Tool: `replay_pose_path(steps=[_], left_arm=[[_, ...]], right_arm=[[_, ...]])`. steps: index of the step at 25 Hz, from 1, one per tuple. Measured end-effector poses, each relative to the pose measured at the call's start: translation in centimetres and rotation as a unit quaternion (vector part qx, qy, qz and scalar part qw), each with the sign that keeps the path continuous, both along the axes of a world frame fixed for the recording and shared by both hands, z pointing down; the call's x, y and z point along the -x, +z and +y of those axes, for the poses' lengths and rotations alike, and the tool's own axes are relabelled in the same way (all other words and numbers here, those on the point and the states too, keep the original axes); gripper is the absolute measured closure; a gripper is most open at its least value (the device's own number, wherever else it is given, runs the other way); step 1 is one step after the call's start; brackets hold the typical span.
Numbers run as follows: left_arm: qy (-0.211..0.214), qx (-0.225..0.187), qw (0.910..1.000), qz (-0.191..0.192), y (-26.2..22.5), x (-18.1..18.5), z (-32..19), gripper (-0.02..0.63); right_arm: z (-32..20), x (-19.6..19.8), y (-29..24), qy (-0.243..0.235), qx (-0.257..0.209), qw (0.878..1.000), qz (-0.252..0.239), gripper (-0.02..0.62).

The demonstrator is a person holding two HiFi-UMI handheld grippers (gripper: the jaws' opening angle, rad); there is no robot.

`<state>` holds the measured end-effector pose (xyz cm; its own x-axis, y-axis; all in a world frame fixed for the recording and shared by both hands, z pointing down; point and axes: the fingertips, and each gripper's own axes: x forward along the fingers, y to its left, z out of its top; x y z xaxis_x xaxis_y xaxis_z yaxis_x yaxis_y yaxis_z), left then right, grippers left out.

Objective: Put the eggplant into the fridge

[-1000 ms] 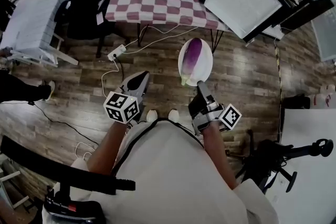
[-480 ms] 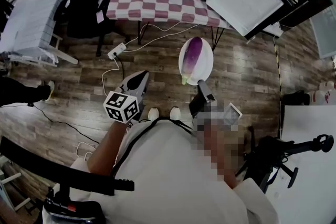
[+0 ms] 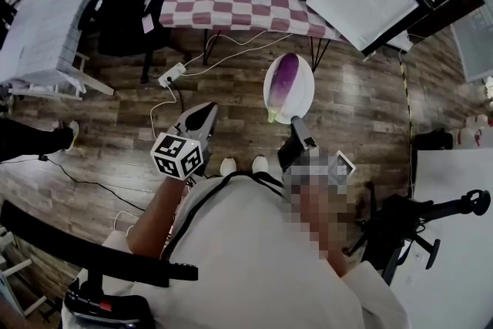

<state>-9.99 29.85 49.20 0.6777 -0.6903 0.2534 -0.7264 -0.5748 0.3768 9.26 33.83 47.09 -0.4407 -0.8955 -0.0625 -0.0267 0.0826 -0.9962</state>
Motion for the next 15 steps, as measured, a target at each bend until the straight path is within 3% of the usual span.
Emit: replay_pose_path(steps=[15], left_arm=[[-0.004,0.003,1.0,0.003,0.8,3.8,1.3,0.604]], right_arm=[[1.4,3.2,0.5,0.004,0.007,1.0,0.001,0.568]])
